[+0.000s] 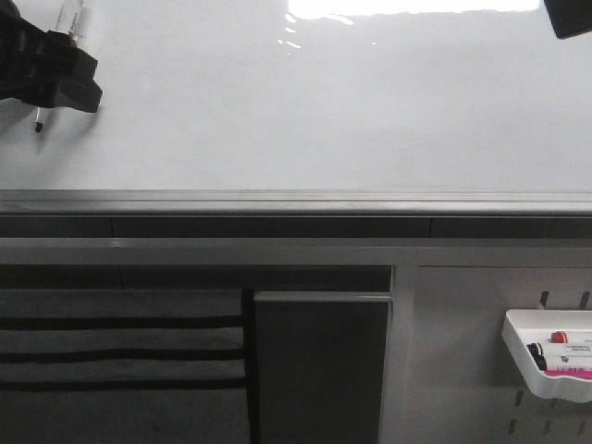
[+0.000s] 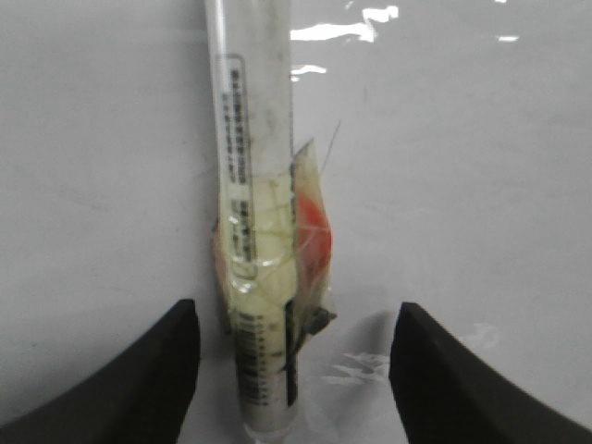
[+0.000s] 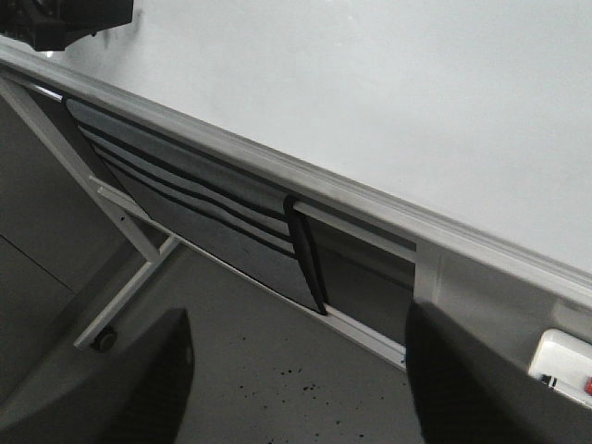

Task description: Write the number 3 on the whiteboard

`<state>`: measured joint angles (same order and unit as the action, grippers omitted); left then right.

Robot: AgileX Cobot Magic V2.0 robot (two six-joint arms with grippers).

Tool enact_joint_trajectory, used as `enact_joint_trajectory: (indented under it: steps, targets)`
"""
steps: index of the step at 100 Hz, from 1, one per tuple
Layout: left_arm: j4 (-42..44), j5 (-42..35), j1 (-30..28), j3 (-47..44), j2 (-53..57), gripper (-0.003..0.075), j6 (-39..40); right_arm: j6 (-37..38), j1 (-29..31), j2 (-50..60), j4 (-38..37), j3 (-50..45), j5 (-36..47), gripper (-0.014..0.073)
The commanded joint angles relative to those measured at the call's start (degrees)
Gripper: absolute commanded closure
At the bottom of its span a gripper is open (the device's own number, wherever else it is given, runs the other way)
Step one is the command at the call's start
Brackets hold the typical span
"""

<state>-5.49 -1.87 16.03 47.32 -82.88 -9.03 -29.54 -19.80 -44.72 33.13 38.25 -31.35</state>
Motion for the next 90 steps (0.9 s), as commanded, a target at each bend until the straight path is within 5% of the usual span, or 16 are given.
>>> enact_joint_trajectory:
  steps: [1,29,62,71,90]
  targets:
    - [-0.54,-4.75,-0.11,1.86,1.27,0.0314,0.42,-0.66,-0.04,-0.01,1.41,2.06,2.88,0.0155]
    - [-0.54,-4.86,-0.11,1.86,1.27,0.058,0.42,-0.66,-0.04,-0.01,1.41,2.06,2.88,0.0155]
    - [-0.54,-2.96,-0.11,1.86,1.71,0.0724,0.42,-0.66,-0.04,-0.01,1.41,2.06,3.33,0.0155]
    - [1.01,2.33,-0.11,2.54,3.35,0.0741,0.32,-0.66,0.07,-0.01,1.41,2.81,2.45,0.0155]
    - [5.49,26.68,3.49,8.68,8.18,0.0741,-5.12,0.6,0.07,-1.9,1.41,7.76,0.05,0.0155]
